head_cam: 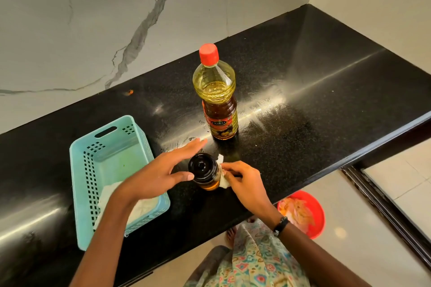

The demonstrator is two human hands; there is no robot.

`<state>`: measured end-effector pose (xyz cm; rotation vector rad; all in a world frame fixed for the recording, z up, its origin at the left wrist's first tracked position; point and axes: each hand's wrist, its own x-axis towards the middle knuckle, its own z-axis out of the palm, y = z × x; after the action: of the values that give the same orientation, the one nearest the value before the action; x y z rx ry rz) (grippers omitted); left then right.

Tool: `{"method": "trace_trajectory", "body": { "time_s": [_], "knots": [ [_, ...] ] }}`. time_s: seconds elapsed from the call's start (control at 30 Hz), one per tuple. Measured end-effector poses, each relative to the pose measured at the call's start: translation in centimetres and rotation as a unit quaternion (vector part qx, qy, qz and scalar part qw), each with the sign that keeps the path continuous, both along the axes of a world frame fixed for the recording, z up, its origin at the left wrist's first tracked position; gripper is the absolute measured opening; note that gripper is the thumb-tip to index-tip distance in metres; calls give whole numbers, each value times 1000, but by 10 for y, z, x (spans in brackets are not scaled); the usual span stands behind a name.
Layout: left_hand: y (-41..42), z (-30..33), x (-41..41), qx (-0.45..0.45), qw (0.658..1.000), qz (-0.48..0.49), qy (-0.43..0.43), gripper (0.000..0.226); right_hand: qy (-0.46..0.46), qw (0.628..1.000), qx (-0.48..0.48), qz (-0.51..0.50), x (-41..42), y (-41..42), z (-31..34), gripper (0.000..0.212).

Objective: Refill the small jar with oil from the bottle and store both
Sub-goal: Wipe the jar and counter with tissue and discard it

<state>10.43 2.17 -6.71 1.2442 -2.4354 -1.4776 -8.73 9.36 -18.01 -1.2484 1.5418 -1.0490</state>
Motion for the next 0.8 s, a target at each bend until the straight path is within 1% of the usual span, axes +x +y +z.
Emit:
{"method": "trace_trajectory", "body": {
  "time_s": [0.07, 0.1, 0.17, 0.27, 0.4, 0.53, 0.63, 0.7, 0.8],
  "knots": [
    [19, -7, -2, -62, 990, 126, 10, 67, -56, 998, -9, -14, -1, 4, 7, 24],
    [29, -11, -6, -89, 981, 171, 7, 66, -71, 997, -23, -19, -2, 4, 13, 23],
    [46, -20, -15, -116, 967, 226, 16, 66, -89, 994, -59, -16, -2, -1, 23, 22],
    [55, -27, -22, -121, 956, 264, 43, 63, -79, 992, -93, 15, -2, -13, 31, 26],
    [54, -26, -22, -111, 955, 271, 45, 62, -42, 995, -73, 52, -1, -23, 23, 30],
    [51, -25, -19, -97, 960, 260, 40, 60, 14, 998, -44, 44, 1, -21, 6, 28],
    [46, -25, -15, -86, 968, 233, 40, 60, 65, 997, -19, 30, -1, -14, -5, 25],
    [41, -26, -13, -65, 972, 219, 44, 60, 63, 998, -11, 16, -2, -9, -4, 23],
    [34, -25, -11, -37, 978, 201, 52, 62, 32, 999, -39, -11, 0, -3, 11, 23]
  ]
}}
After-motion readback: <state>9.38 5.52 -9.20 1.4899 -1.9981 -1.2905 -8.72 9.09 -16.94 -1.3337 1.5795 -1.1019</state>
